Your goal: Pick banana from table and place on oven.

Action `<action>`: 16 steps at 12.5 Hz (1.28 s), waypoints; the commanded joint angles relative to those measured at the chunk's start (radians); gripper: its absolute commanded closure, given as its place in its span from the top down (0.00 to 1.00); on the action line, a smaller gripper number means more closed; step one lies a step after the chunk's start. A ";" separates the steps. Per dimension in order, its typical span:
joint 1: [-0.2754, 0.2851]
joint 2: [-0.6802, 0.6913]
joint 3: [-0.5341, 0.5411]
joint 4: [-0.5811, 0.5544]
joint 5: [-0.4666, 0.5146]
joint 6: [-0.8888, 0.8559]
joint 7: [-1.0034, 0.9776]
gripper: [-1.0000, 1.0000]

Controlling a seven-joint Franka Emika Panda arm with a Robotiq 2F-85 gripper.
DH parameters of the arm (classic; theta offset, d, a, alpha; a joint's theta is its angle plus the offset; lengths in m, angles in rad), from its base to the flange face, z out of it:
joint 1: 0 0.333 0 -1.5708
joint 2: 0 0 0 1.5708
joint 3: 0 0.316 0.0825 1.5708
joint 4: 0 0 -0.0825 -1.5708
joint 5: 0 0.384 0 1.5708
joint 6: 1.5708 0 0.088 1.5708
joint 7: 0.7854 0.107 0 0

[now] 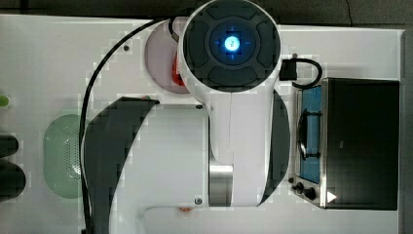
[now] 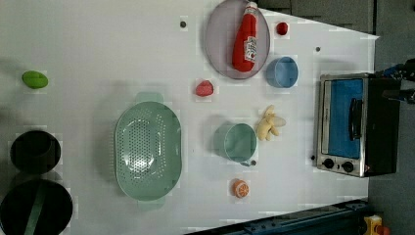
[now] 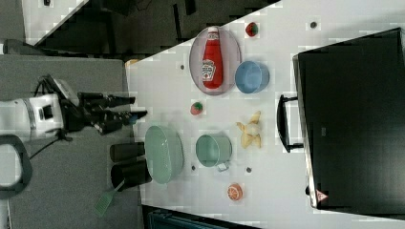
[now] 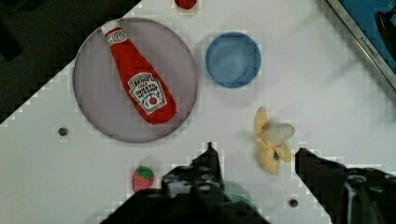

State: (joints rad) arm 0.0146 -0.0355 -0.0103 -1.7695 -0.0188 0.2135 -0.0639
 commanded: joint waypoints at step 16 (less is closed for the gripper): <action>-0.027 -0.202 -0.012 -0.594 -0.017 0.357 0.121 1.00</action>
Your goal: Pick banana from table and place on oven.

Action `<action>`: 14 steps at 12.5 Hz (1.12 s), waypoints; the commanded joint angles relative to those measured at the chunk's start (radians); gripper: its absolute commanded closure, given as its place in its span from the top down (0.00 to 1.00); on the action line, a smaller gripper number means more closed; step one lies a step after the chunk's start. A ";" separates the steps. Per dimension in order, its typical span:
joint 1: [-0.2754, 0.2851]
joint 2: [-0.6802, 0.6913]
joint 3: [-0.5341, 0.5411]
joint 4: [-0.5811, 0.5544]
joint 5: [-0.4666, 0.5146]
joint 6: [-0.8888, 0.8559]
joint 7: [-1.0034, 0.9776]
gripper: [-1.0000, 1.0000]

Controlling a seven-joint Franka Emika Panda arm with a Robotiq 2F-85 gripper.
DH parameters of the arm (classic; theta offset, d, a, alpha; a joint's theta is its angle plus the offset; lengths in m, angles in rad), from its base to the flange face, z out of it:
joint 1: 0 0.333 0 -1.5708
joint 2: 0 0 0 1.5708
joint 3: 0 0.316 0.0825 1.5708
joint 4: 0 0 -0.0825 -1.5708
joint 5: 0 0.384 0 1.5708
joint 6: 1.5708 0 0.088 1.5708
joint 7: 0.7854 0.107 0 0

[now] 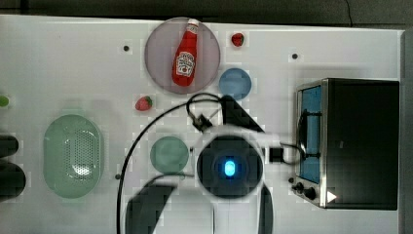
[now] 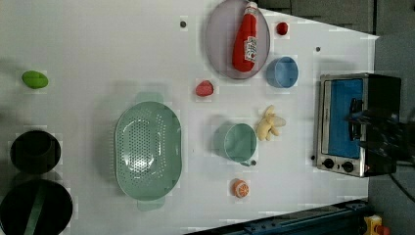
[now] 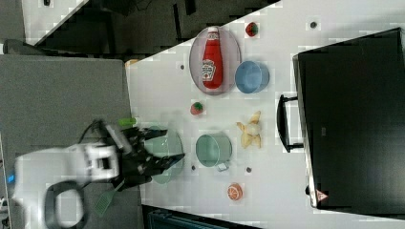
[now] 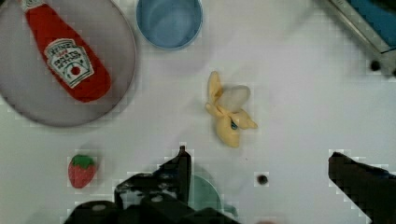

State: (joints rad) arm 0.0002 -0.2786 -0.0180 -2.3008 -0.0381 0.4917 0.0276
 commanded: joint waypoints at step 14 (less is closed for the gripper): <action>-0.014 0.560 -0.006 -0.129 0.002 0.575 0.030 1.00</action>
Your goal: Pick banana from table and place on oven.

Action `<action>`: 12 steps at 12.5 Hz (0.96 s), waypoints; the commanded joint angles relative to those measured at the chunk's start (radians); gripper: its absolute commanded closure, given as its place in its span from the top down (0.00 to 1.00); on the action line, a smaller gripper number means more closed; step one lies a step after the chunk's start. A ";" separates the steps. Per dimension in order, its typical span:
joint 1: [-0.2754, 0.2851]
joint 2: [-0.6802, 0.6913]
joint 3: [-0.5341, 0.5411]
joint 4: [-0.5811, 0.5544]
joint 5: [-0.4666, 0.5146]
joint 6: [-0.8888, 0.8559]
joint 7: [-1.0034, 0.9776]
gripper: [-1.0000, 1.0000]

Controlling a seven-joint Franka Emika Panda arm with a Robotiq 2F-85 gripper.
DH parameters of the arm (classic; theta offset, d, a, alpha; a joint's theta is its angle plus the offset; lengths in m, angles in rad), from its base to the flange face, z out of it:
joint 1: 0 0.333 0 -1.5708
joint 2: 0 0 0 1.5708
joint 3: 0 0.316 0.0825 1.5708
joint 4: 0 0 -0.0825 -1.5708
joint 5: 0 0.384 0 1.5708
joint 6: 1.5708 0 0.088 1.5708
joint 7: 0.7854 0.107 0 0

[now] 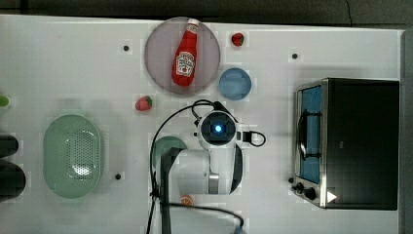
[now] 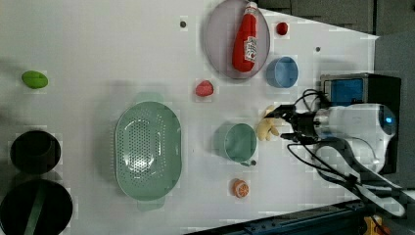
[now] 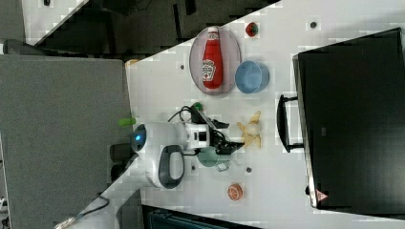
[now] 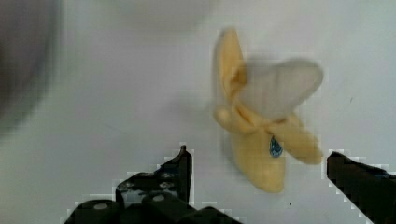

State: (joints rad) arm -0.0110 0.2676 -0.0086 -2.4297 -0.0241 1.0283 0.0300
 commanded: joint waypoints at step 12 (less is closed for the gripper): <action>-0.001 0.067 -0.010 0.005 -0.012 0.136 0.028 0.27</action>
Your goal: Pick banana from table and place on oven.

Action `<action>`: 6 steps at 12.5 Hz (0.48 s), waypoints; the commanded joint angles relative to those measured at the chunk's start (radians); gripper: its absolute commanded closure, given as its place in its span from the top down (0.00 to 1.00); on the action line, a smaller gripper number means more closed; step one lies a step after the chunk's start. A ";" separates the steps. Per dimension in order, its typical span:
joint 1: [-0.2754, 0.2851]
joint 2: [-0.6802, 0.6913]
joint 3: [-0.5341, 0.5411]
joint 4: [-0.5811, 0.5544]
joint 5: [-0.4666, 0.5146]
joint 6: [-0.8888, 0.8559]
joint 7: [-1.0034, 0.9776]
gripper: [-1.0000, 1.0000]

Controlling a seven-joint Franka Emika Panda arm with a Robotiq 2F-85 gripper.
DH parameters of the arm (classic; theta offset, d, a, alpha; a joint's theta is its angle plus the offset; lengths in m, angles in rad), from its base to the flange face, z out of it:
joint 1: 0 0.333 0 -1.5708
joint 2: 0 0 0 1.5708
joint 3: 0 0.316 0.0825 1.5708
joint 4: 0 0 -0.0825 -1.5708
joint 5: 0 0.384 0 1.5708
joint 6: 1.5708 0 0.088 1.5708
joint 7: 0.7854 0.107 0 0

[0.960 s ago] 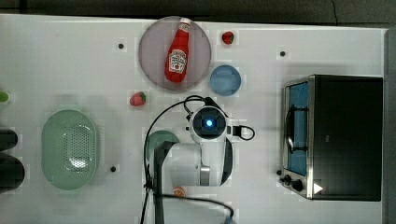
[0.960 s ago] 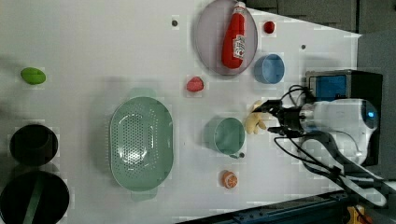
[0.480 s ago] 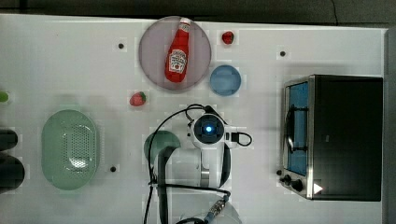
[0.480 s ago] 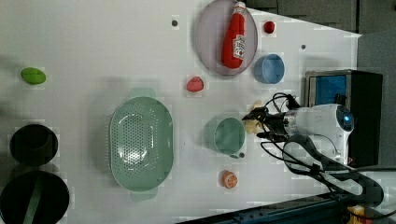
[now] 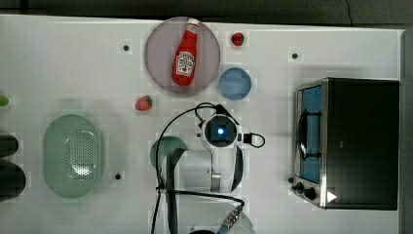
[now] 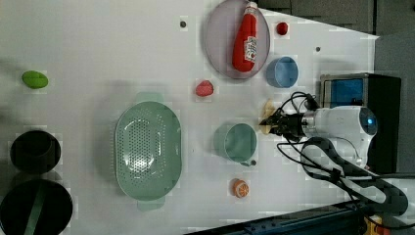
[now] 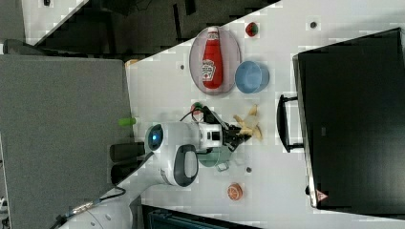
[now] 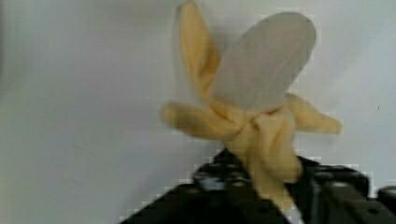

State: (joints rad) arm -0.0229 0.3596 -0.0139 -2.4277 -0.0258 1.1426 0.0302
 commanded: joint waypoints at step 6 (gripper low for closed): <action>0.012 -0.342 -0.003 0.030 -0.010 -0.188 0.028 0.27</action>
State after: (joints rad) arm -0.0149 0.0972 -0.0236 -2.4395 -0.0174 0.9263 0.0301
